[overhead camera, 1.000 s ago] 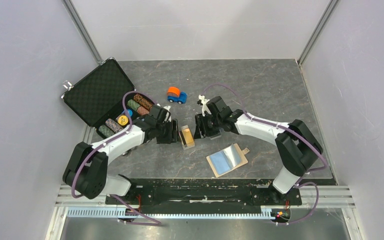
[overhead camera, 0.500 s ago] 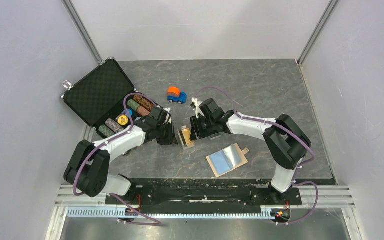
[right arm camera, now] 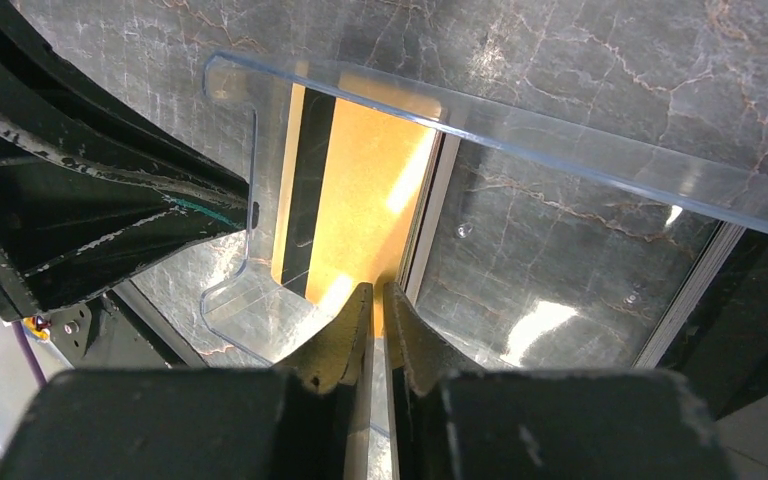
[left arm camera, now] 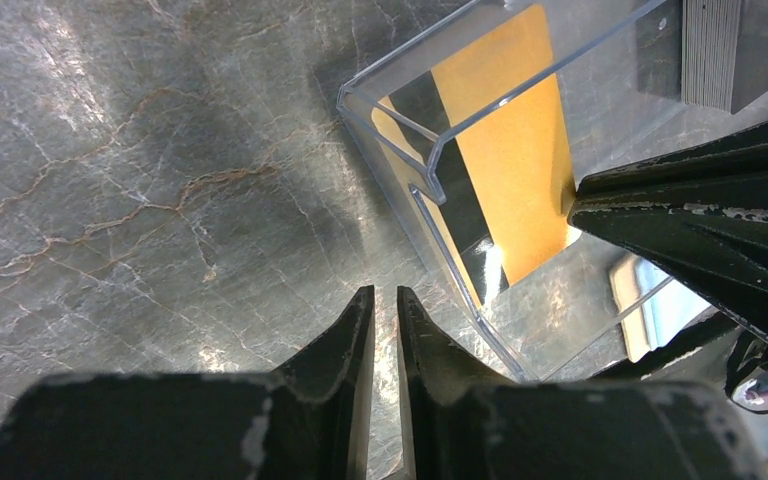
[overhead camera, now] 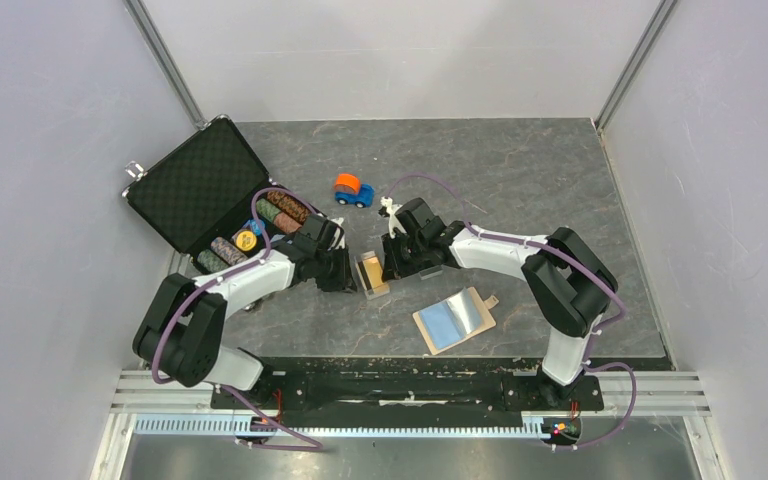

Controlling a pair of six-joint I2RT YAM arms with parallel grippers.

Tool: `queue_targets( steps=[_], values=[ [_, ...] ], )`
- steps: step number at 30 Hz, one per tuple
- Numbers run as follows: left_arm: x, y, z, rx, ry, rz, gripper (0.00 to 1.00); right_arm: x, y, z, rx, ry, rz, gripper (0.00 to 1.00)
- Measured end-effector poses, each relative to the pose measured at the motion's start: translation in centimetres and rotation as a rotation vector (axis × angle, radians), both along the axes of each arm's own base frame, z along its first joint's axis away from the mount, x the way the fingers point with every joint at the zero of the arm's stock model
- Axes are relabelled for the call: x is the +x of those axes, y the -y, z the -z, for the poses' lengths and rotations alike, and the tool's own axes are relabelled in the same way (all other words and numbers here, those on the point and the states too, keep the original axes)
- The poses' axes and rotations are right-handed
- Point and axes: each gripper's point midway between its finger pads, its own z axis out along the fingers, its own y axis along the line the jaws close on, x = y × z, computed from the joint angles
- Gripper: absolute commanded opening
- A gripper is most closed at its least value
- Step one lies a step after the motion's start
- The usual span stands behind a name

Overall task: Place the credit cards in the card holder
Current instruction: Pick up the credit card from the storage box.

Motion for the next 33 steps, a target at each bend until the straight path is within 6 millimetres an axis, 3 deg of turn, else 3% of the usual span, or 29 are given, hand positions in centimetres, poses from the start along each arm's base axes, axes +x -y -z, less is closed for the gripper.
queue_targets(
  steps=[19, 33],
  values=[
    [0.0, 0.0, 0.4, 0.005, -0.009, 0.000, 0.19, -0.4, -1.7, -2.2, 0.103, -0.026, 0.005, 0.11],
    [-0.1, -0.1, 0.6, 0.010, -0.018, -0.001, 0.19, -1.2, -3.7, -3.7, 0.223, -0.039, -0.013, 0.38]
  ],
)
